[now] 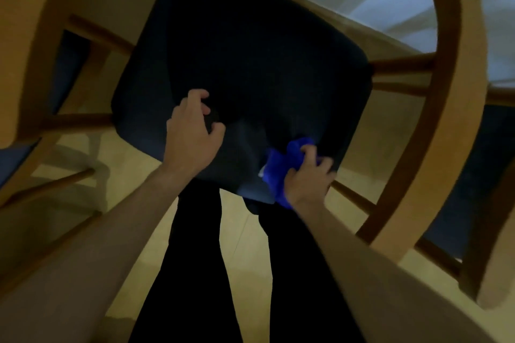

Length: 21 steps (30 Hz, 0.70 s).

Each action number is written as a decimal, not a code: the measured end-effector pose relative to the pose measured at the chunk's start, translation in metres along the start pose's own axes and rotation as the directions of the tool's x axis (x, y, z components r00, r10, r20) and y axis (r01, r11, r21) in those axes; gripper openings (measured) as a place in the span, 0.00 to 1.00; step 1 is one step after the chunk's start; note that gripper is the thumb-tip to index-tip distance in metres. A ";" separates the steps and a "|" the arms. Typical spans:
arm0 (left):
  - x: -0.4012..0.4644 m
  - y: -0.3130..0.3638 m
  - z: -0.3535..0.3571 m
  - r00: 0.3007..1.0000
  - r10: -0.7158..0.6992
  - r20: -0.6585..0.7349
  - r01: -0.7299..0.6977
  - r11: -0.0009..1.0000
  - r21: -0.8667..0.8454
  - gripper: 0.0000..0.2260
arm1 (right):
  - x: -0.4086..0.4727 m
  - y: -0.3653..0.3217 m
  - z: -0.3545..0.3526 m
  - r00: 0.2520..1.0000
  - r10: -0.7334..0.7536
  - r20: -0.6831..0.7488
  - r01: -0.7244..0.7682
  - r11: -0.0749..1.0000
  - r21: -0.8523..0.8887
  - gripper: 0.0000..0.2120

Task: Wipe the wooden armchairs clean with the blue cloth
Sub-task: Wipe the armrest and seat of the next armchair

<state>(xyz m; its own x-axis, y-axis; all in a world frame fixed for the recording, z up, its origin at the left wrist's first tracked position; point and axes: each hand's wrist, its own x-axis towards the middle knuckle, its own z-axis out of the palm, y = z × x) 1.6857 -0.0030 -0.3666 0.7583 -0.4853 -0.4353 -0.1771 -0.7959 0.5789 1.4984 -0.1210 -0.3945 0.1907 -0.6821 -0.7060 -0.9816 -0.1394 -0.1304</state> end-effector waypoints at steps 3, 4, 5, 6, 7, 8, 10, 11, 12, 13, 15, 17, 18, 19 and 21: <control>-0.010 -0.021 -0.007 0.991 -0.121 -0.063 0.116 0.991 -0.070 0.22 | -0.035 -0.031 0.042 0.984 -0.133 0.116 0.134 0.991 0.000 0.24; -0.014 -0.030 -0.011 0.979 -0.181 -0.093 0.171 0.980 -0.106 0.21 | -0.040 -0.040 0.049 0.976 -0.151 0.154 0.147 0.988 0.037 0.24; -0.018 -0.039 -0.015 0.965 -0.230 -0.125 0.213 0.968 -0.134 0.21 | -0.042 -0.047 0.052 0.970 -0.160 0.181 0.147 0.986 0.081 0.24; -0.023 -0.049 -0.019 0.952 -0.265 -0.153 0.241 0.958 -0.155 0.20 | -0.041 -0.053 0.050 0.964 -0.183 0.195 0.162 0.980 0.117 0.23; -0.027 -0.058 -0.022 0.941 -0.292 -0.173 0.263 0.949 -0.173 0.20 | -0.038 -0.060 0.044 0.955 -0.227 0.193 0.203 0.969 0.138 0.22; -0.032 -0.067 -0.026 0.929 -0.319 -0.189 0.284 0.940 -0.190 0.20 | -0.032 -0.067 0.035 0.943 -0.288 0.168 0.265 0.953 0.146 0.22; -0.039 -0.082 -0.031 0.900 -0.373 -0.225 0.321 0.918 -0.233 0.19 | -0.014 -0.091 0.008 0.910 -0.411 0.059 0.401 0.906 0.133 0.23; -0.042 -0.090 -0.032 0.886 -0.398 -0.239 0.337 0.906 -0.258 0.19 | -0.003 -0.109 -0.007 0.886 -0.463 -0.007 0.462 0.881 0.100 0.24; -0.045 -0.097 -0.033 0.872 -0.423 -0.247 0.355 0.893 -0.278 0.18 | 0.010 -0.130 -0.021 0.854 -0.515 -0.068 0.519 0.853 0.055 0.24; -0.046 -0.104 -0.033 0.860 -0.446 -0.248 0.372 0.881 -0.292 0.18 | 0.024 -0.153 -0.033 0.814 -0.570 -0.110 0.573 0.819 -0.003 0.25; -0.046 -0.114 -0.033 0.859 -0.453 -0.237 0.380 0.876 -0.297 0.19 | 0.050 -0.203 -0.049 0.714 -0.691 -0.113 0.674 0.722 -0.157 0.25; -0.042 -0.121 -0.034 0.881 -0.408 -0.237 0.341 0.898 -0.280 0.22 | 0.071 -0.256 -0.049 0.590 -0.807 -0.018 0.757 0.561 -0.334 0.25; -0.040 -0.123 -0.036 0.895 -0.377 -0.238 0.312 0.911 -0.270 0.23 | 0.078 -0.279 -0.044 0.528 -0.848 0.044 0.781 0.465 -0.416 0.25; -0.037 -0.125 -0.037 0.906 -0.351 -0.237 0.287 0.921 -0.264 0.24 | 0.084 -0.302 -0.038 0.473 -0.876 0.090 0.789 0.377 -0.485 0.25; -0.029 -0.128 -0.042 0.919 -0.320 -0.230 0.257 0.929 -0.266 0.25 | 0.093 -0.339 -0.021 0.418 -0.902 0.107 0.767 0.287 -0.573 0.25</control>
<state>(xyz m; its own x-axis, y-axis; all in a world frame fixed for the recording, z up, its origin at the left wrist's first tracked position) 1.7125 0.1286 -0.3994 0.8979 -0.1076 -0.4268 0.1977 -0.7678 0.6094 1.8488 -0.1520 -0.4017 0.9643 -0.0823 -0.2519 -0.1303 -0.9750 -0.1802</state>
